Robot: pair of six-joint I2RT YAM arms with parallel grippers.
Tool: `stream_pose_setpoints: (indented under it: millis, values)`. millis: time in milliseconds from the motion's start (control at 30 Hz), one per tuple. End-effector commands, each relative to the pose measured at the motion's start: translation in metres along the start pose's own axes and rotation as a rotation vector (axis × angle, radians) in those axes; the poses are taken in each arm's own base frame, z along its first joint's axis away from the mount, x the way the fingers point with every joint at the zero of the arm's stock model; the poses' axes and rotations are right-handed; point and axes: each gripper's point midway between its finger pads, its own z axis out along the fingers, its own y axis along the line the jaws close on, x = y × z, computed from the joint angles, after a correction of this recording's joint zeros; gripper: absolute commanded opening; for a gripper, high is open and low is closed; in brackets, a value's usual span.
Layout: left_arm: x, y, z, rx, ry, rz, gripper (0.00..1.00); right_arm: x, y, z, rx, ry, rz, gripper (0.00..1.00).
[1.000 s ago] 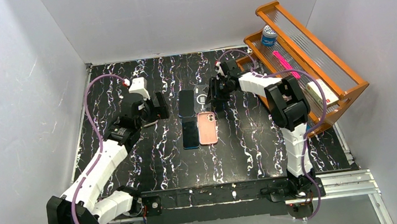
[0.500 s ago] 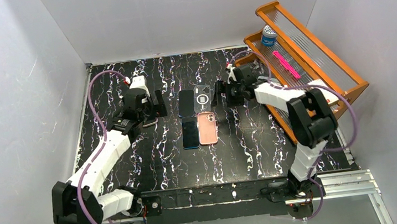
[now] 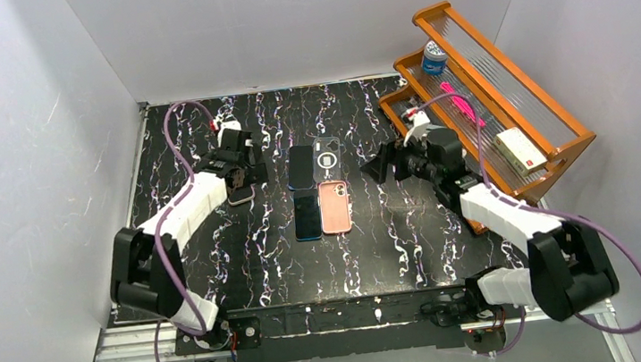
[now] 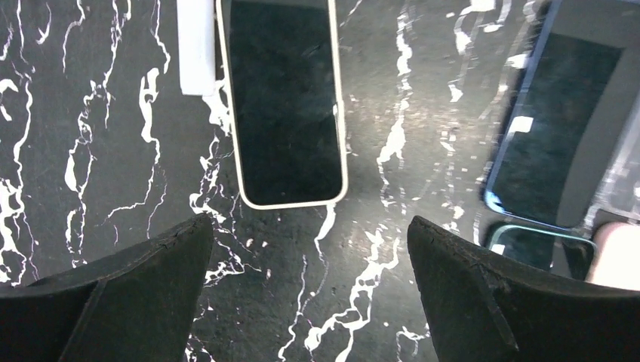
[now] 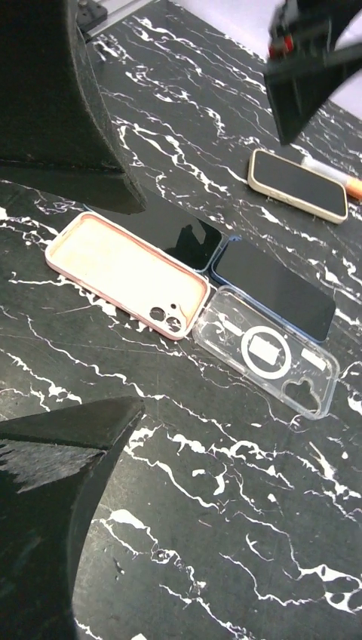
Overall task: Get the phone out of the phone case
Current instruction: Pick up the phone at the center of the board.
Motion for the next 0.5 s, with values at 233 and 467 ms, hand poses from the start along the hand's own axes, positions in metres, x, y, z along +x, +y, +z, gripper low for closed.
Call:
stream_pose_setpoints:
  millis: [233, 467]
  values:
    - [0.014, 0.025, 0.056, -0.103, 0.156, -0.132, 0.98, -0.043, 0.026, -0.054, -0.060, -0.375, -0.200, 0.99]
    - [0.020, 0.013, 0.089, -0.067, 0.237, -0.171, 0.98, -0.039, 0.024, -0.053, -0.054, -0.358, -0.195, 0.99]
